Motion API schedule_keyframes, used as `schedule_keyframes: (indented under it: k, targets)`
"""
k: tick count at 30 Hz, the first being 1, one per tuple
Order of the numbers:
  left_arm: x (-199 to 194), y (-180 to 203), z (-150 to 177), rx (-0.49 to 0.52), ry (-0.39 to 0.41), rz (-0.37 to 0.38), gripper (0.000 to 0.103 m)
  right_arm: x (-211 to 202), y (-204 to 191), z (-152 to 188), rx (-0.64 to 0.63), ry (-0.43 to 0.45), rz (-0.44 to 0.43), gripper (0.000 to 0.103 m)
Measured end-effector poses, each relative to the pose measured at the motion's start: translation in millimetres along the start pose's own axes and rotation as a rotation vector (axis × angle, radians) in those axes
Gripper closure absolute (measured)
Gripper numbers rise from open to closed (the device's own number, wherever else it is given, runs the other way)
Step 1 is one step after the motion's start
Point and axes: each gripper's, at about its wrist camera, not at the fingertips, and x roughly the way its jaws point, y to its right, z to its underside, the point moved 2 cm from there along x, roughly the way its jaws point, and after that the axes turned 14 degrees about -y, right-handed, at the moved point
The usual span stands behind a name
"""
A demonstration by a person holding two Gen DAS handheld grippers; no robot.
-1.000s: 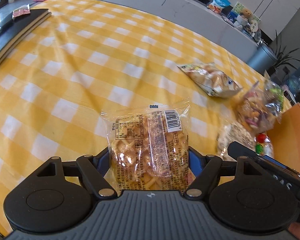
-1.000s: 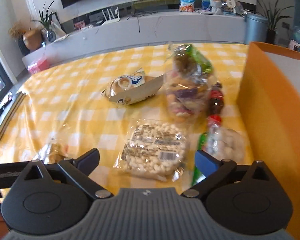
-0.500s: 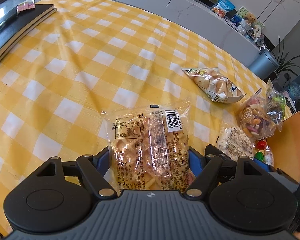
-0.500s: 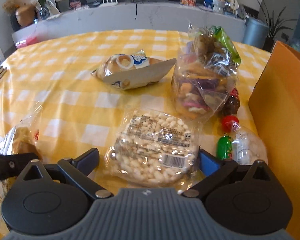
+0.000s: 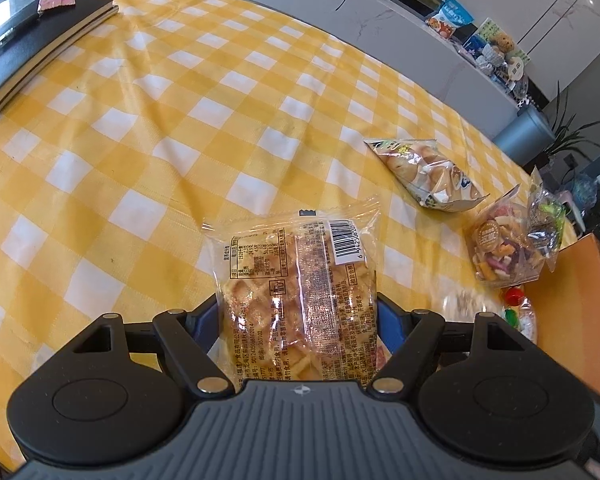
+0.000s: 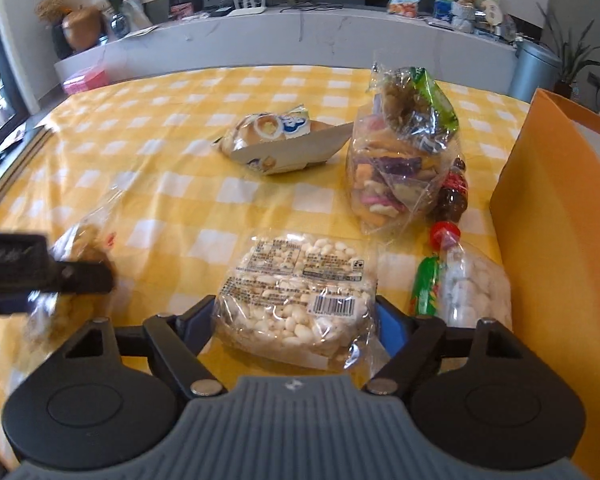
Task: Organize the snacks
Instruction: 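Hold the waffle bag in the left tool while the right tool grasps the nut bag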
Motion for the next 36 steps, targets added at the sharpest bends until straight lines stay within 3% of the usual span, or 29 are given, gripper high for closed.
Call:
schedule_keyframes:
  k: [6,11,21,28,30,36]
  targets:
    - [-1,4,2,0.022,0.004,0.001,0.015,-20,-7,40,-0.098,-0.035,0.003,0.024]
    - [1,9,5,0.048,-0.007,-0.003,0.015,-12,-8,64,-0.09,-0.063,-0.011,0.023]
    - [3,13,7,0.082,-0.015,-0.025,0.015,-2,-20,73,-0.088,0.019,0.022,0.003]
    - [3,13,7,0.086,-0.019,-0.023,0.015,-3,-23,76,-0.059,0.075,0.035,0.006]
    - [3,13,7,0.086,-0.021,-0.025,0.015,-7,-24,78,-0.078,0.112,0.027,0.023]
    - [-4,16,9,0.1,-0.007,-0.001,0.015,-9,-24,75,-0.13,0.106,0.018,0.023]
